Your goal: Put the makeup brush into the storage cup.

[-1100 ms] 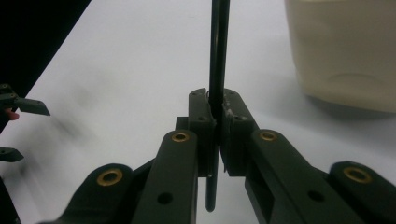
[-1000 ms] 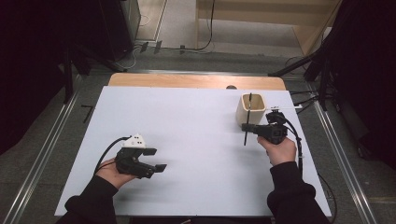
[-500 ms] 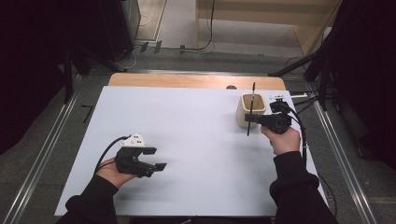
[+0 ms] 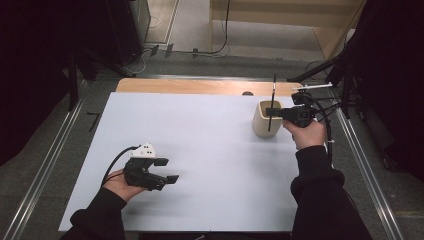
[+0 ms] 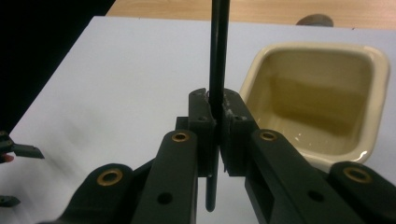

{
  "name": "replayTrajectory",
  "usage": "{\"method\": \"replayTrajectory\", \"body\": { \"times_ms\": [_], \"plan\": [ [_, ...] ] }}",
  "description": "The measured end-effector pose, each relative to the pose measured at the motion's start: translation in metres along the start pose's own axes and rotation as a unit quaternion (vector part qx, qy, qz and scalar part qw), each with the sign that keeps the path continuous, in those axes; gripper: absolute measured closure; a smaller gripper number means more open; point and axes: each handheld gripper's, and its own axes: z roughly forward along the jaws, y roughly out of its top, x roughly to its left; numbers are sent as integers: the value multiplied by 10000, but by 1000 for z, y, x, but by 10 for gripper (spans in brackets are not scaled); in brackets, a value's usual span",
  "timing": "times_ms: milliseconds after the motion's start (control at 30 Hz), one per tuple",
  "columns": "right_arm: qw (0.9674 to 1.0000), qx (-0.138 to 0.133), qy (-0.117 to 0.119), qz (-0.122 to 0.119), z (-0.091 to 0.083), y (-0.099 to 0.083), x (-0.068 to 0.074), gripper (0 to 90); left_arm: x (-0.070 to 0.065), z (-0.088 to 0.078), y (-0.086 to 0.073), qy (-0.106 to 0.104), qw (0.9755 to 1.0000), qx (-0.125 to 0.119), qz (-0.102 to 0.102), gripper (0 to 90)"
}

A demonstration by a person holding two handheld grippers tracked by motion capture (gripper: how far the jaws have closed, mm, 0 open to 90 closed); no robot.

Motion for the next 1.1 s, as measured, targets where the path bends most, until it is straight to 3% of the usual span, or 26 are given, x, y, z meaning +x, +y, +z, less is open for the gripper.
{"method": "replayTrajectory", "body": {
  "times_ms": [333, 533, 733, 967, 1100],
  "plan": [
    [9997, -52, -235, 20, -2, 27, -2, 864, -1, 1, 0, -68, 10000, 0, 21, 262],
    [9982, -290, -514, -38, -5, 41, -3, 864, -2, 2, 0, -84, 10000, -10, 20, 262],
    [9947, -565, -849, -86, -1, 42, -4, 864, -3, 3, 0, -105, 9999, 23, 35, 262],
    [9923, -714, -1005, -129, 10, 41, -7, 864, -3, 2, 0, -122, 9999, -4, 57, 263],
    [9888, -931, -1156, -121, 16, 38, -9, 865, -4, 4, 0, -132, 9999, 15, 60, 263]
  ]
}}
